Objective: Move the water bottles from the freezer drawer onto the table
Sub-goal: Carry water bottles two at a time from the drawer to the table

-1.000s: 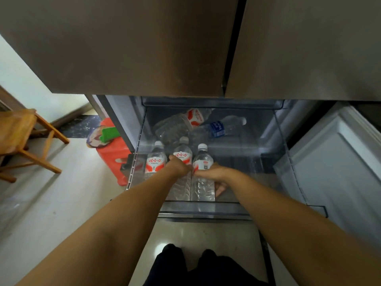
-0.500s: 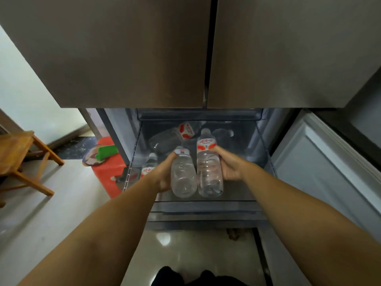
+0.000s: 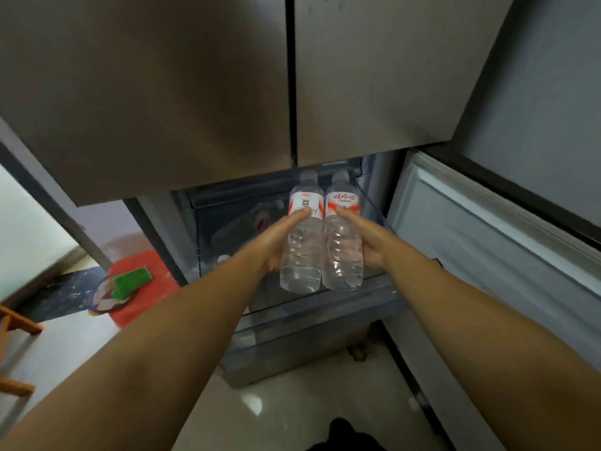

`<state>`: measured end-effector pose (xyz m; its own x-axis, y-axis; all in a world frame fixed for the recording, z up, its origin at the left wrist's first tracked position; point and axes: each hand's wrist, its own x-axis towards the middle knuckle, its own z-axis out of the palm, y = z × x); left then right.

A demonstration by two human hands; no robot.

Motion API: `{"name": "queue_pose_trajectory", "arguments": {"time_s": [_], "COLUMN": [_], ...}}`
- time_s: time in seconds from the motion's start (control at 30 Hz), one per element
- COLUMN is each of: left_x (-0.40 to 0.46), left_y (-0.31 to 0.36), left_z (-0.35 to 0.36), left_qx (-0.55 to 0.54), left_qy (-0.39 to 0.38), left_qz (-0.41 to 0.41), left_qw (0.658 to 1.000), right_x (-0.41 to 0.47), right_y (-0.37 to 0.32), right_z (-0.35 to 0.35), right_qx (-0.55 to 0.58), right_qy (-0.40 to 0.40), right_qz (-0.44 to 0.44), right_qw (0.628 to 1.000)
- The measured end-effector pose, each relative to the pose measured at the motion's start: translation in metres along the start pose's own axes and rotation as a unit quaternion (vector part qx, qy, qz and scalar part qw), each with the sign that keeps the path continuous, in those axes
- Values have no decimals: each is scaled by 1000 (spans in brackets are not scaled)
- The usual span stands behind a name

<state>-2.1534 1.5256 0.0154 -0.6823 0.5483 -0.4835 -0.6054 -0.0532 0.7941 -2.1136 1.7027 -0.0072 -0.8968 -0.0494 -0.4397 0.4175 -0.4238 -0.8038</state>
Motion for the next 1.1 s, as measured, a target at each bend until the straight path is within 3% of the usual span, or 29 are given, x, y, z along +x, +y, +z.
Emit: {"name": "queue_pose_trajectory", "arguments": {"time_s": [0.17, 0.4, 0.53, 0.83, 1.1], "left_x": [-7, -7, -4, -11, -55], "left_y": [-5, -43, -77, -189, -291], "left_z": [21, 68, 102, 152, 187], "left_qx": [84, 152, 245, 464, 590], "left_qy": [-67, -187, -201, -190, -258], "left_qz": [13, -6, -1, 39, 41], "left_qw": [994, 970, 948, 864, 764], "right_x": [-42, -104, -146, -248, -343], "right_y": [18, 63, 95, 199, 295], "right_z": [-9, -47, -68, -99, -101], "right_qx": [65, 87, 86, 73, 82], "right_qy": [47, 203, 291, 500, 591], "right_qz": [-88, -189, -222, -158, -96], "right_qw": [993, 957, 927, 849, 796]}}
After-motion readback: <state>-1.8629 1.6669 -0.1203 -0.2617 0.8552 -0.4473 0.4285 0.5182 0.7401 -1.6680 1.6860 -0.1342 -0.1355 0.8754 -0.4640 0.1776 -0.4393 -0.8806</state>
